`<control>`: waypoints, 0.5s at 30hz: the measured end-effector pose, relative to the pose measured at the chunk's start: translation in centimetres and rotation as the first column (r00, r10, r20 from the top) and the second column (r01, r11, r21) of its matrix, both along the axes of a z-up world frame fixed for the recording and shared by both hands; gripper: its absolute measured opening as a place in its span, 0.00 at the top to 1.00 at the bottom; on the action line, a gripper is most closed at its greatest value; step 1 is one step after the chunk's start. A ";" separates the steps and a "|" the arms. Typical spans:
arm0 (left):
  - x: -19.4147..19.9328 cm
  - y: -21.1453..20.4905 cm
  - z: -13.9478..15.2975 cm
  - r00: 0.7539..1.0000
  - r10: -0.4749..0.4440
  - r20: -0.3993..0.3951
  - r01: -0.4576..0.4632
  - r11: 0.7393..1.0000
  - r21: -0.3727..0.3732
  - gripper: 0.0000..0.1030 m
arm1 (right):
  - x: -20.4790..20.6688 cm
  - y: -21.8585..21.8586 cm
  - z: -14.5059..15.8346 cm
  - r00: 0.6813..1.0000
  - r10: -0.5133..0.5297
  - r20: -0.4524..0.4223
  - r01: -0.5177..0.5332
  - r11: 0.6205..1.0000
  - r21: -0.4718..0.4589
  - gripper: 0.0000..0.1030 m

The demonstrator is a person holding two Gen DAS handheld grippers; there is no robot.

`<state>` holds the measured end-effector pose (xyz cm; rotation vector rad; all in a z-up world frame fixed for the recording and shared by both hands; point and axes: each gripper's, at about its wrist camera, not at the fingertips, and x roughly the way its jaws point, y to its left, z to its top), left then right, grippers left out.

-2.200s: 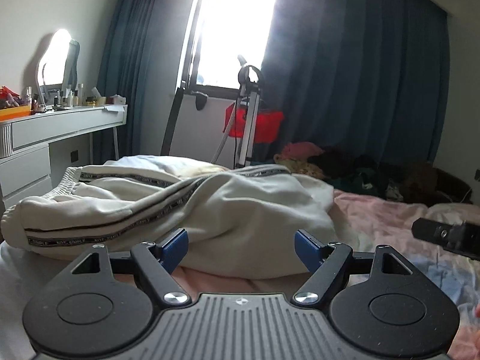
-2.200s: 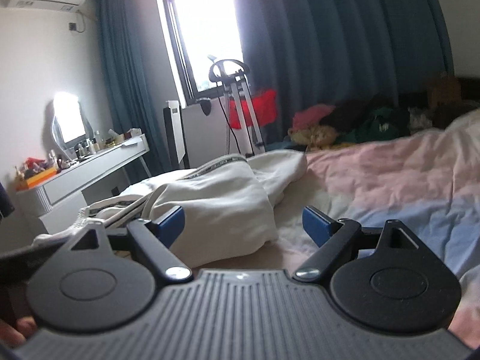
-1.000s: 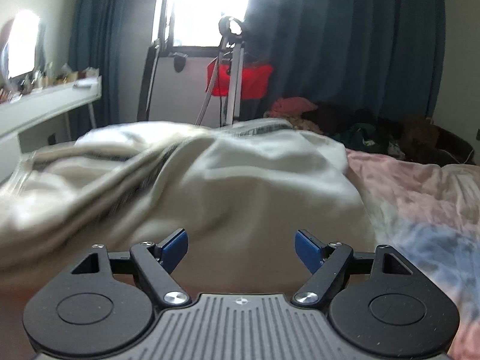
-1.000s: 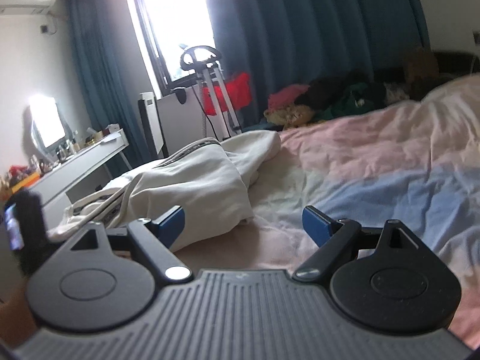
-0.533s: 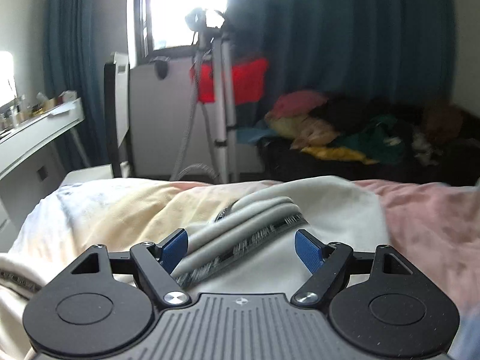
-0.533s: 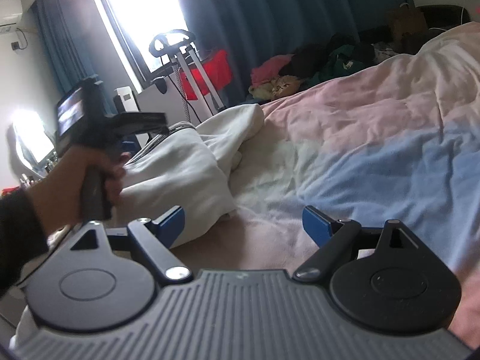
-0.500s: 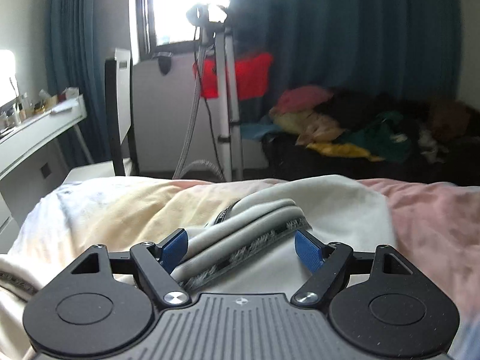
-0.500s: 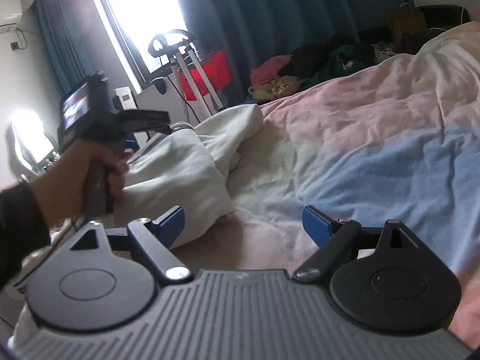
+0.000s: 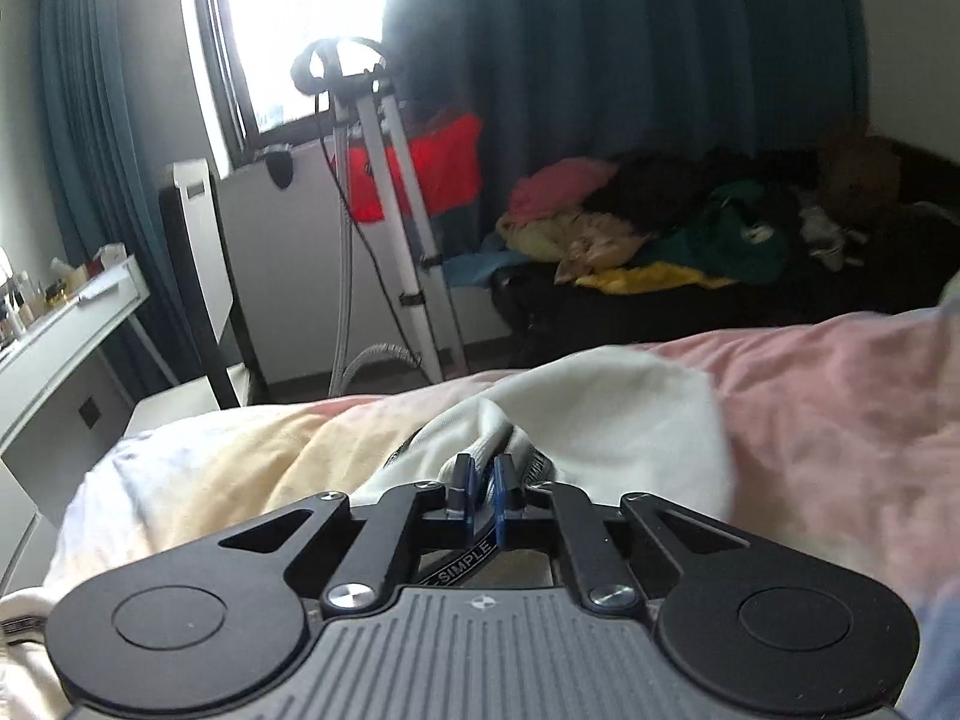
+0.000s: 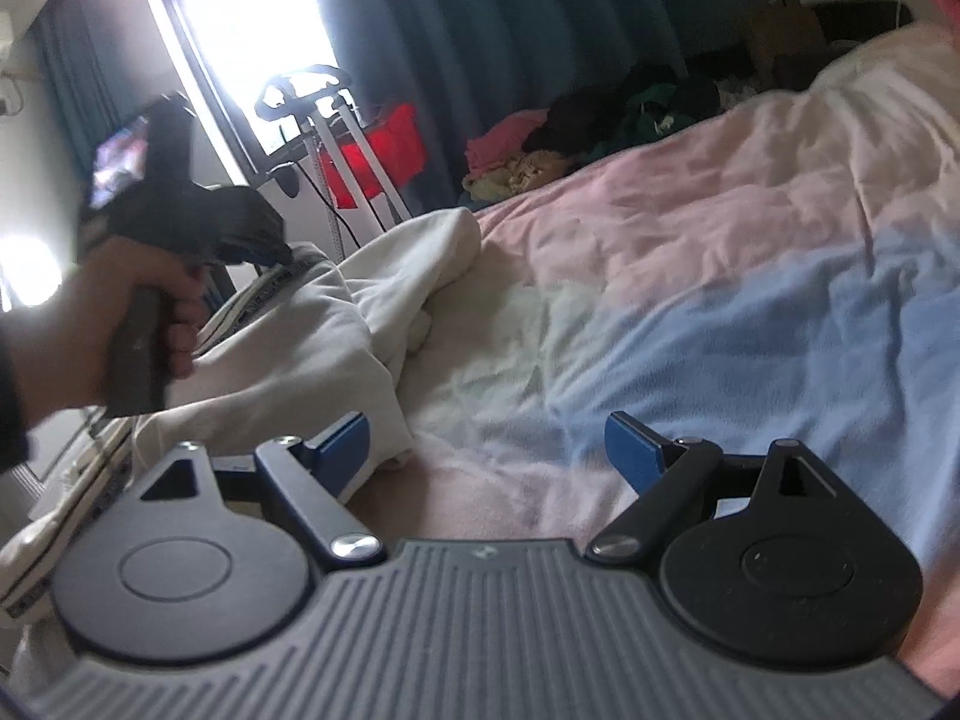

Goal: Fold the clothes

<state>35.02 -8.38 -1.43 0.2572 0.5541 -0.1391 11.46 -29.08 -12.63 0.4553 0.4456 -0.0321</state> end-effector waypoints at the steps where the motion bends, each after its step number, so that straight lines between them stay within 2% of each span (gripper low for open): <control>1: -1.7 0.3 0.7 1.000 -0.011 0.014 0.011 1.000 -0.011 0.95 | -0.3 0.1 0.2 1.000 -0.001 0.008 0.001 1.000 -0.014 0.15; 6: -13.0 1.9 4.2 0.991 -0.078 0.111 0.086 0.994 -0.071 0.95 | -2.0 -0.2 1.4 0.998 -0.020 0.060 0.022 0.999 -0.047 0.15; 9: -20.8 3.6 4.6 0.985 -0.105 0.135 0.123 0.984 -0.131 0.95 | -2.9 -0.6 2.2 0.996 -0.042 0.082 0.046 0.998 -0.049 0.15; 12: -27.0 5.4 2.5 0.992 -0.091 0.091 0.108 0.972 -0.207 0.95 | -3.8 -0.7 2.9 0.993 -0.054 0.101 0.060 0.996 -0.061 0.15; 15: -30.7 7.1 -1.5 0.997 -0.079 -0.013 0.073 0.962 -0.261 0.95 | -4.5 -0.2 3.1 0.995 -0.036 0.095 0.043 0.996 -0.076 0.15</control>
